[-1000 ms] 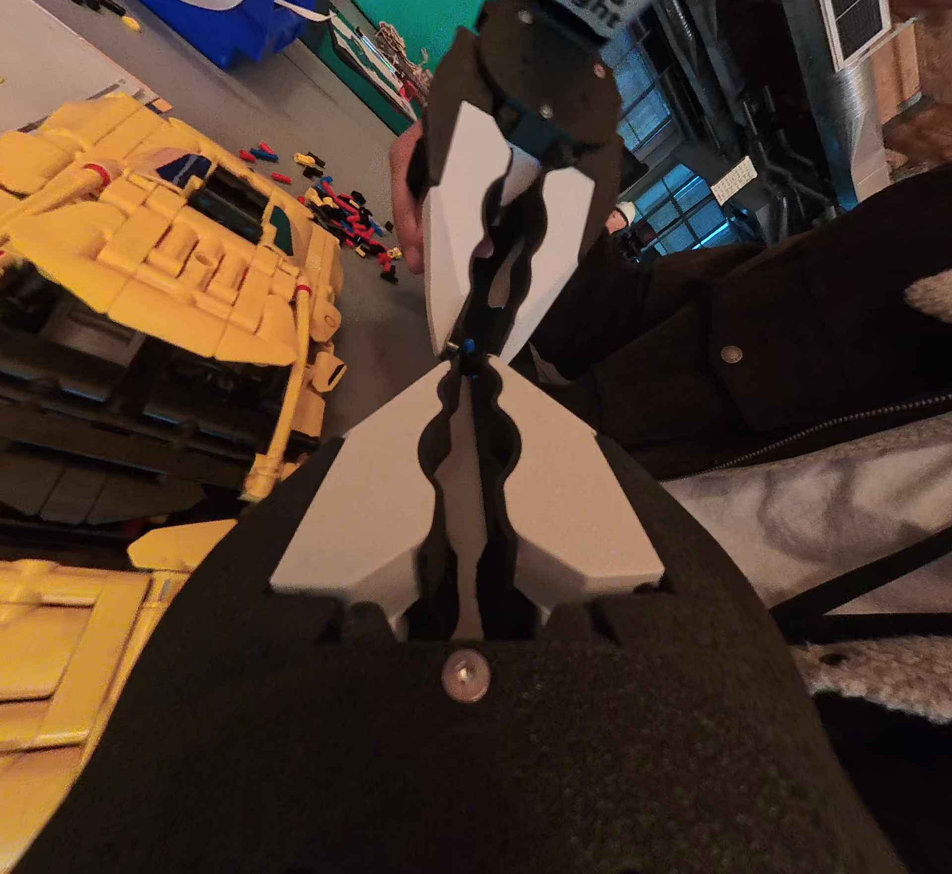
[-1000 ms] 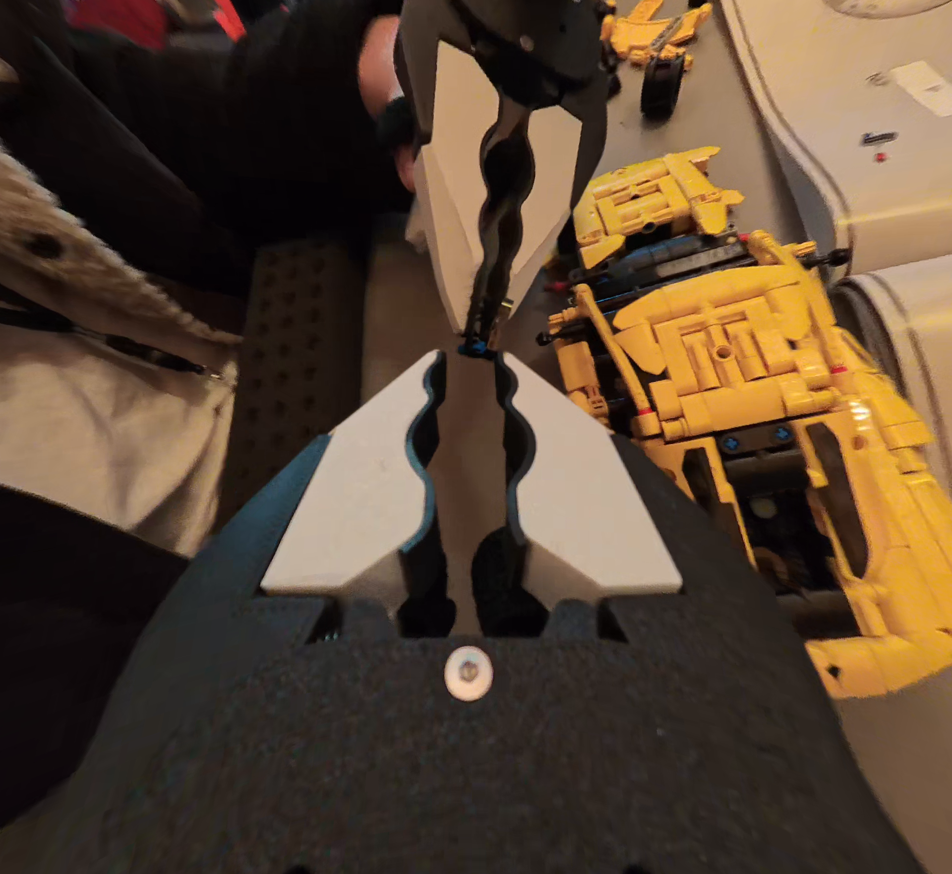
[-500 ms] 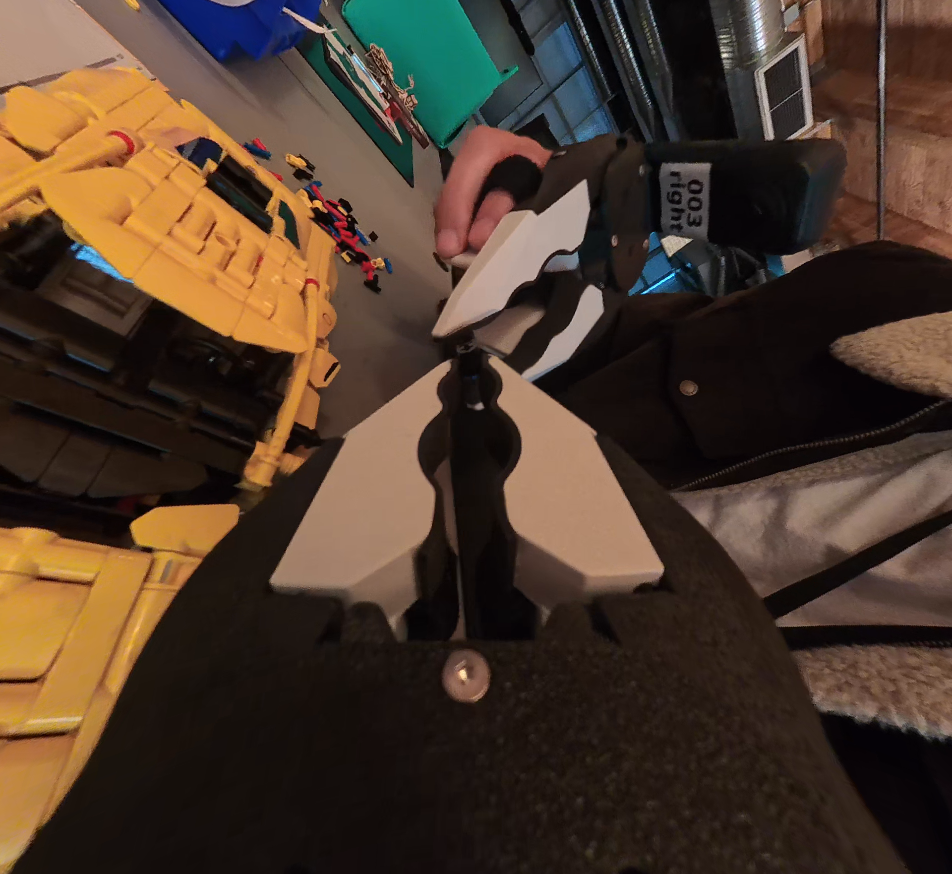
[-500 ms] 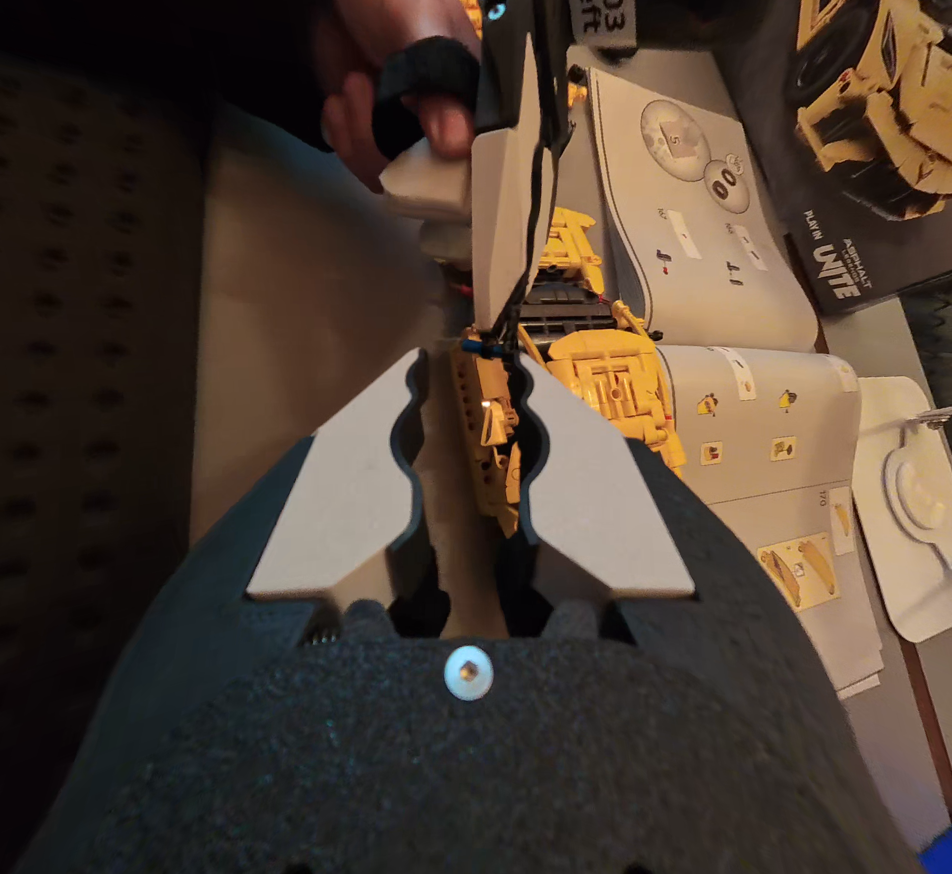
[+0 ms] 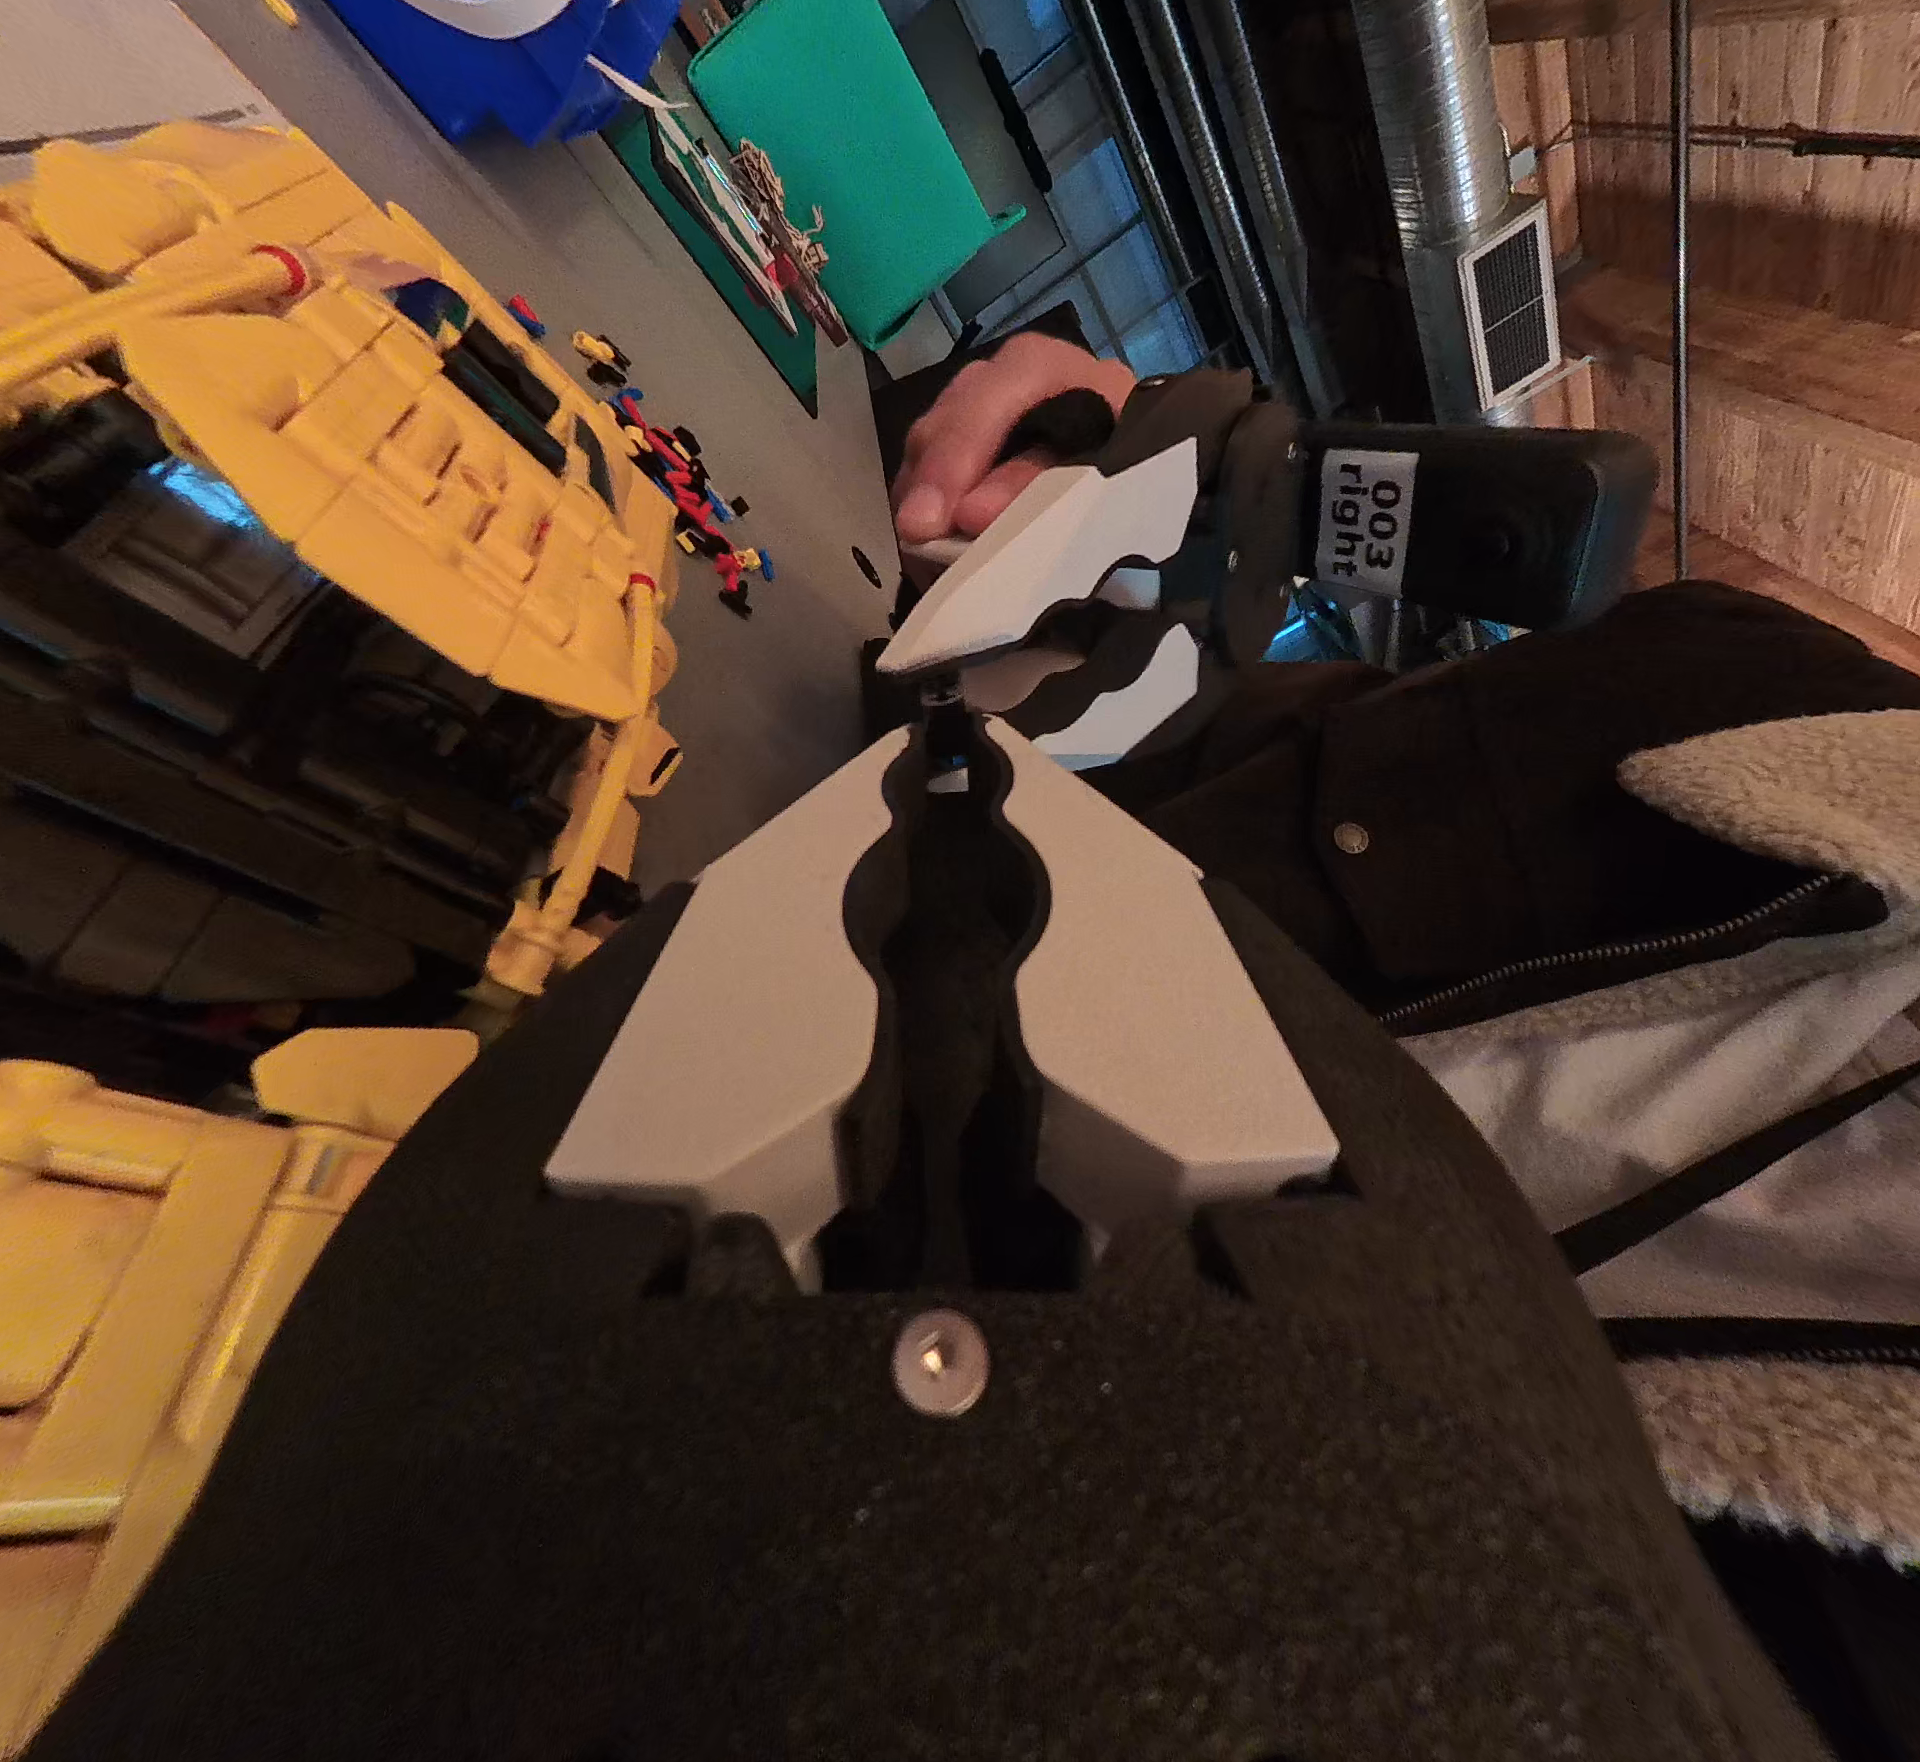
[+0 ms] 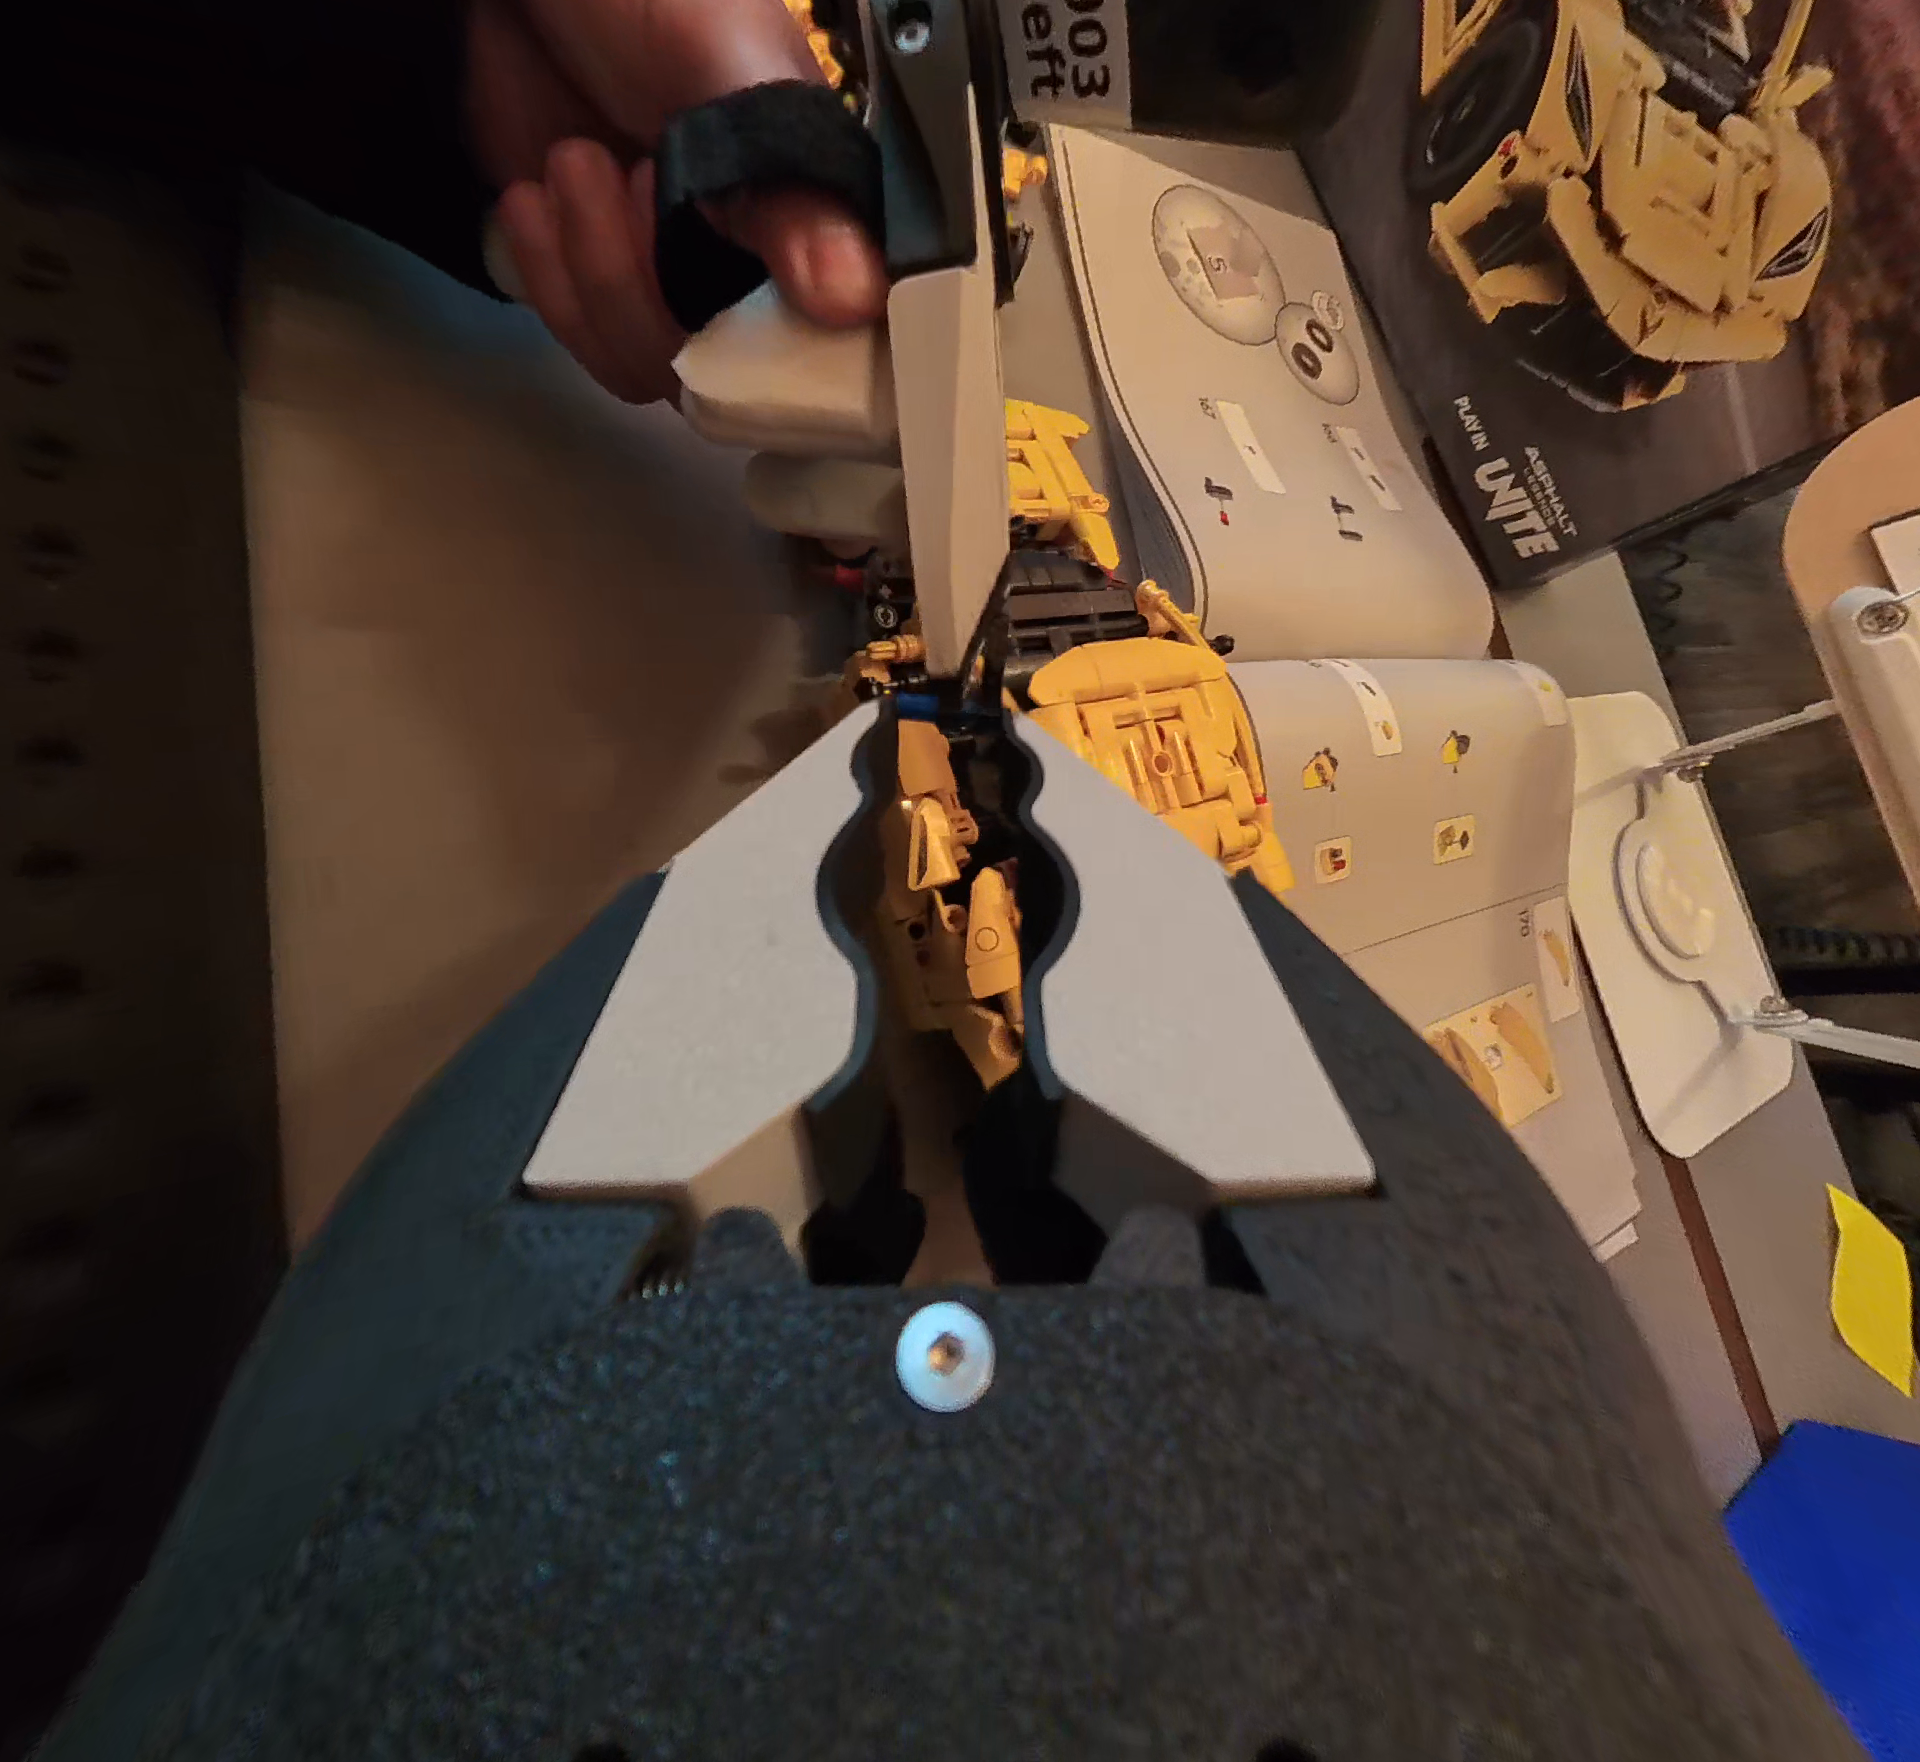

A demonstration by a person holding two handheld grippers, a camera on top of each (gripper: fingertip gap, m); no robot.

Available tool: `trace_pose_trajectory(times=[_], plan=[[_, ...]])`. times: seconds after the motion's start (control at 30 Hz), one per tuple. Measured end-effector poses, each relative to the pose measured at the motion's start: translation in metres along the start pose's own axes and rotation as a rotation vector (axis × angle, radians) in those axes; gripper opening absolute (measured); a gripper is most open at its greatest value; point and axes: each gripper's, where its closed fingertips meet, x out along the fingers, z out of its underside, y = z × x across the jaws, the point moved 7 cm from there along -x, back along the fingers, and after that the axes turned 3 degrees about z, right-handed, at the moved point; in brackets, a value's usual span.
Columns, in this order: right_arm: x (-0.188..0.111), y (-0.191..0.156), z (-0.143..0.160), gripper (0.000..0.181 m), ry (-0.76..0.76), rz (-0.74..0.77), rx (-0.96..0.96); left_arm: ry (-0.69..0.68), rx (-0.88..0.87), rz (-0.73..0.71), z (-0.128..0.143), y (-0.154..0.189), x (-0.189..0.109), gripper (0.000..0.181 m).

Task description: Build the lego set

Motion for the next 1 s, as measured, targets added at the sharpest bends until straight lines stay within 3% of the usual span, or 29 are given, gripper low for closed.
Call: trace_pose_trajectory(times=[0.33,0.63,1.0], plan=[[0.001,-0.004,-0.001,0.015,-0.045,0.059,-0.106,-0.006,-0.001,-0.012,0.001,-0.001,-0.001,0.007],[-0.014,-0.008,-0.009,0.012,0.163,0.023,-0.216,-0.025,-0.047,0.176,0.003,0.011,0.001,0.006],[-0.005,-0.002,-0.002,0.013,0.088,0.016,-0.077,0.028,0.066,0.028,-0.007,0.007,-0.005,0.007]])
